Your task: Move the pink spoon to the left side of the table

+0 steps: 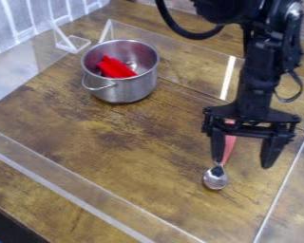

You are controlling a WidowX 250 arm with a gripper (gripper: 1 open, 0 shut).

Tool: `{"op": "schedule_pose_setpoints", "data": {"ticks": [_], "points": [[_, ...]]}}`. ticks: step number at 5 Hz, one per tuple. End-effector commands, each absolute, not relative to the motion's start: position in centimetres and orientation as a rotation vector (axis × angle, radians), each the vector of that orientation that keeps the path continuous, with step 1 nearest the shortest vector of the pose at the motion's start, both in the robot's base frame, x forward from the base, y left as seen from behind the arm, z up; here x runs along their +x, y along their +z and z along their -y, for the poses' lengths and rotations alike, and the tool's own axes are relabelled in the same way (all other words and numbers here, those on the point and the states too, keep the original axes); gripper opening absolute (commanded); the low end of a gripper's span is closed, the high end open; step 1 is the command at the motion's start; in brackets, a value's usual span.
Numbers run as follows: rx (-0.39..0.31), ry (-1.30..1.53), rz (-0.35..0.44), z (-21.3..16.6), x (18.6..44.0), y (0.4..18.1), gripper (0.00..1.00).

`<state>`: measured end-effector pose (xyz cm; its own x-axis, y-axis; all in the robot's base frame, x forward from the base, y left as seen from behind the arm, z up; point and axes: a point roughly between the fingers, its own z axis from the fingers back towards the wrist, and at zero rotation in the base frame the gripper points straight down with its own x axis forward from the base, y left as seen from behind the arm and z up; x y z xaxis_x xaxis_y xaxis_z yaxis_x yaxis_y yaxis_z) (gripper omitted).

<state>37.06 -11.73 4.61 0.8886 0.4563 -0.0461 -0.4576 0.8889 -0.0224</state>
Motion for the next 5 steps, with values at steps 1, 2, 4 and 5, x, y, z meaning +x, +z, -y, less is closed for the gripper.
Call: {"op": "schedule_pose_setpoints", "data": {"ticks": [1,2,4,5], "points": [[-0.057,0.516,0.033,9.8,39.2,5.3,1.00],[-0.054,0.552,0.040,9.0,39.7,5.4,1.00],[-0.059,0.545,0.039,8.5,40.1,5.2,1.00],[-0.061,0.510,0.035,8.3,40.0,5.3,1.00]]}}
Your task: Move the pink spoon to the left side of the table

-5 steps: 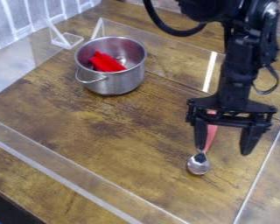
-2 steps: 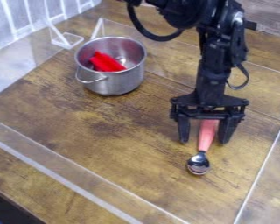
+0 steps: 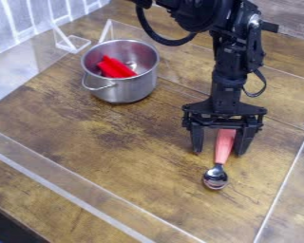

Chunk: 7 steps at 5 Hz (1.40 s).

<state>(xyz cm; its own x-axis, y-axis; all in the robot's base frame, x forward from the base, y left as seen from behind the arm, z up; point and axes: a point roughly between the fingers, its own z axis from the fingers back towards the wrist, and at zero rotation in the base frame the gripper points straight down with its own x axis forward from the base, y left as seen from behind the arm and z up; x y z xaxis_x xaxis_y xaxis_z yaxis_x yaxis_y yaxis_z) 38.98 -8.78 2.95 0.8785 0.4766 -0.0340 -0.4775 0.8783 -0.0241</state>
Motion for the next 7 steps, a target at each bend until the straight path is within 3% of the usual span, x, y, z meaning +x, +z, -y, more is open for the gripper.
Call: {"op": "schedule_pose_setpoints", "data": {"ticks": [1,4,7], "points": [[-0.061,0.551,0.032,8.2,41.0,5.5,1.00],[-0.058,0.578,0.020,6.2,41.3,5.5,1.00],[-0.045,0.531,0.004,7.6,41.6,6.3,1.00]]}}
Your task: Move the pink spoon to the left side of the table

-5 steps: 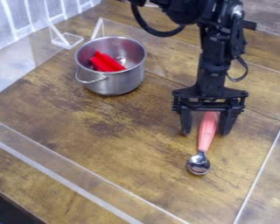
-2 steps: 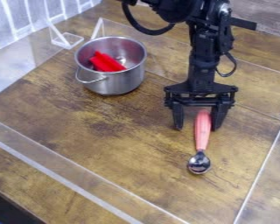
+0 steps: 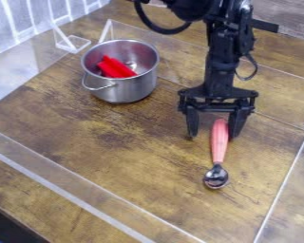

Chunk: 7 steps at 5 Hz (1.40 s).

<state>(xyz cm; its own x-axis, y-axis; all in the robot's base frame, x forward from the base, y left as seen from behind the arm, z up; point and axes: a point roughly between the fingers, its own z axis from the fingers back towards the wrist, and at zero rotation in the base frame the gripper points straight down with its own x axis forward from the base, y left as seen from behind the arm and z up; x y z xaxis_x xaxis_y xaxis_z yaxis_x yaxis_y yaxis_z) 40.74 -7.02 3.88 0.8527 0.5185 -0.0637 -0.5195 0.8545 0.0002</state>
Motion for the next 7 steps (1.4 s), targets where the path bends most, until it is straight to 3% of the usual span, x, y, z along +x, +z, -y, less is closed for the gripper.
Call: {"op": "schedule_pose_setpoints", "data": {"ticks": [1,2,3,5,7], "points": [[-0.042,0.533,-0.001,9.0,42.2,6.0,1.00],[-0.043,0.557,0.000,8.6,42.4,5.8,0.00],[-0.042,0.580,0.000,8.1,42.6,5.6,0.00],[-0.036,0.544,0.007,8.9,42.0,9.0,0.00],[-0.038,0.581,0.017,8.8,41.6,10.9,0.00]]}}
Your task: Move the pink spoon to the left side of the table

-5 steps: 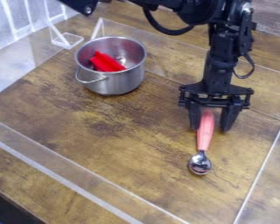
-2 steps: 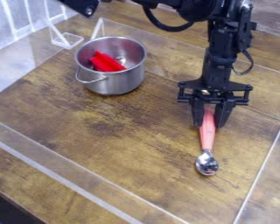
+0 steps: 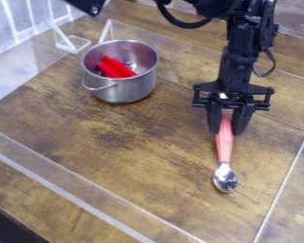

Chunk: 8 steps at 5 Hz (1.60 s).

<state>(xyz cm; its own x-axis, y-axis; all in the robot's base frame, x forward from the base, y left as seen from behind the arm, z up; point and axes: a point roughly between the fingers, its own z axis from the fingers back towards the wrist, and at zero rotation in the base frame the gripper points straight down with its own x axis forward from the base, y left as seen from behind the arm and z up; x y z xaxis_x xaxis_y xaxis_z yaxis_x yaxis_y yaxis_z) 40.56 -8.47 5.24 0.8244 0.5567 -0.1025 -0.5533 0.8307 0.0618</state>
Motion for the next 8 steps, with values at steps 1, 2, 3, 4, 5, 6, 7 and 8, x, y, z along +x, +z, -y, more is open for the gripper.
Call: {"op": "schedule_pose_setpoints", "data": {"ticks": [1,2,3,4,5,6,7,8], "points": [[-0.039,0.582,0.021,9.2,41.1,12.2,0.00],[-0.044,0.590,0.025,9.4,40.7,13.4,0.00],[-0.069,0.563,0.043,9.0,40.1,15.4,0.00],[-0.091,0.538,0.064,8.3,39.4,17.2,0.00],[-0.096,0.641,0.077,7.7,38.4,17.7,0.00],[-0.113,0.777,0.114,5.8,37.2,17.7,0.00],[-0.136,0.806,0.133,4.4,37.0,17.1,0.00],[-0.162,0.833,0.156,2.7,36.8,17.8,0.00]]}}
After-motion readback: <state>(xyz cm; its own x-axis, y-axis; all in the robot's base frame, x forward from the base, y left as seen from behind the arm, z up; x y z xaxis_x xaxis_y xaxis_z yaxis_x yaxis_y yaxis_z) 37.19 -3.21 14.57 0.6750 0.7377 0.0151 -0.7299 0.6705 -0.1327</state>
